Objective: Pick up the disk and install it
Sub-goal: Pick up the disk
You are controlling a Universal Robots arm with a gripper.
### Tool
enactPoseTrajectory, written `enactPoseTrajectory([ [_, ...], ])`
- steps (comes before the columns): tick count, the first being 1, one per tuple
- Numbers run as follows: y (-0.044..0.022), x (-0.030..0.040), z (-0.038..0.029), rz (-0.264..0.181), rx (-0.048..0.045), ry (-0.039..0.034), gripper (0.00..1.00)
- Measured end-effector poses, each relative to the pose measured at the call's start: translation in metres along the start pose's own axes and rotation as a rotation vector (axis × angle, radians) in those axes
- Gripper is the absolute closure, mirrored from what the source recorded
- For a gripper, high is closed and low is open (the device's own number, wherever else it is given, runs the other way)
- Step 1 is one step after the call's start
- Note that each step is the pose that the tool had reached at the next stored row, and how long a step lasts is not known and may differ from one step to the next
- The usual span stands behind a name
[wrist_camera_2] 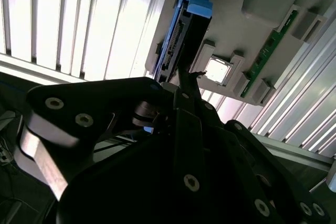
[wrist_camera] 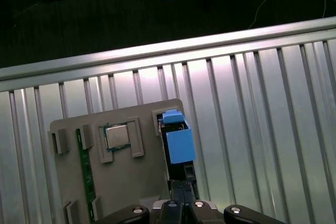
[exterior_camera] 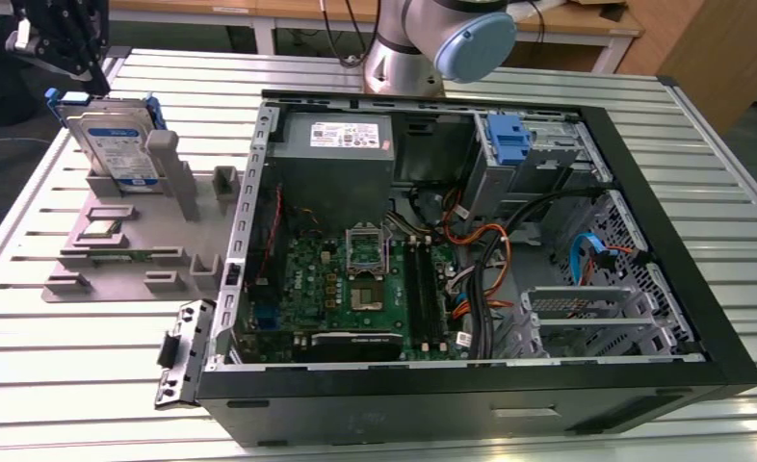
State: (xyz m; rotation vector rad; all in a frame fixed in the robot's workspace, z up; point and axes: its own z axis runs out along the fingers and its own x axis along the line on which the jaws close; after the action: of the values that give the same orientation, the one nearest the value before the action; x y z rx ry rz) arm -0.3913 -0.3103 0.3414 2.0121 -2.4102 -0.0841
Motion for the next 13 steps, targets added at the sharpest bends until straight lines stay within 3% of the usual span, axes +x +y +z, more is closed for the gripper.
enactPoseTrajectory([
  [12,0.0000,0.0000,0.0004,-0.003,-0.0004,-0.0021,0.89],
  [13,0.0000,0.0000,0.0004,-0.003,-0.0004,-0.0021,0.83],
])
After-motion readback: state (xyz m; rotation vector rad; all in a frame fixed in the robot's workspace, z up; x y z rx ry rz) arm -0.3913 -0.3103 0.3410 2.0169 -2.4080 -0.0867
